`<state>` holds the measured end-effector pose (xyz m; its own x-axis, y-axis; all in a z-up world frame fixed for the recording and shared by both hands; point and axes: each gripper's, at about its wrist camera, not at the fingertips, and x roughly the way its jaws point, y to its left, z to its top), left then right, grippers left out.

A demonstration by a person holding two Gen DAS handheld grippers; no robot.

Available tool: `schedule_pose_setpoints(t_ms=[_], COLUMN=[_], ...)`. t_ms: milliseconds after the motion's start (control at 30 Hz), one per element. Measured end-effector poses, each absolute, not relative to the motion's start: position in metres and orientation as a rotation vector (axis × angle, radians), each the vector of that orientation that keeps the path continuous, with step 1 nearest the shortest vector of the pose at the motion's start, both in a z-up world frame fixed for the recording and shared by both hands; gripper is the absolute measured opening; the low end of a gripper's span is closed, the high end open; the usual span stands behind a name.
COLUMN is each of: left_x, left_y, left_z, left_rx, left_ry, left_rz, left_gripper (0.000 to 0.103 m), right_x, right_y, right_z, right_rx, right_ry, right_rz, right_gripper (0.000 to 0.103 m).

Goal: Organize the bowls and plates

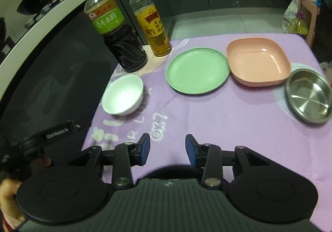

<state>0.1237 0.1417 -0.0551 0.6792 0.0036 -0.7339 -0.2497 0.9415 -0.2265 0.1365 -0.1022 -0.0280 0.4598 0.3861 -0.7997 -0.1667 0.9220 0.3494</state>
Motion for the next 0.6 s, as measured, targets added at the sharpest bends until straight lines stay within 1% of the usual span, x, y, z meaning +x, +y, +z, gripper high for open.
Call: schedule_pose_setpoints(t_ms=[333,600], left_x=[0.164,0.191], left_y=[0.156,0.153], left_z=[-0.071,-0.083], left_rx=[-0.4,-0.414], left_ry=[0.857,0.881], left_rz=[0.186,0.162], left_gripper=[0.04,0.04], right_x=[0.2,0.23], right_y=[-0.057,-0.022], right_z=[-0.058,-0.074], right_rx=[0.356,0.307], right_ry=[1.177,1.178], right_rz=[0.285,0.201], right_gripper=[0.037,0.037])
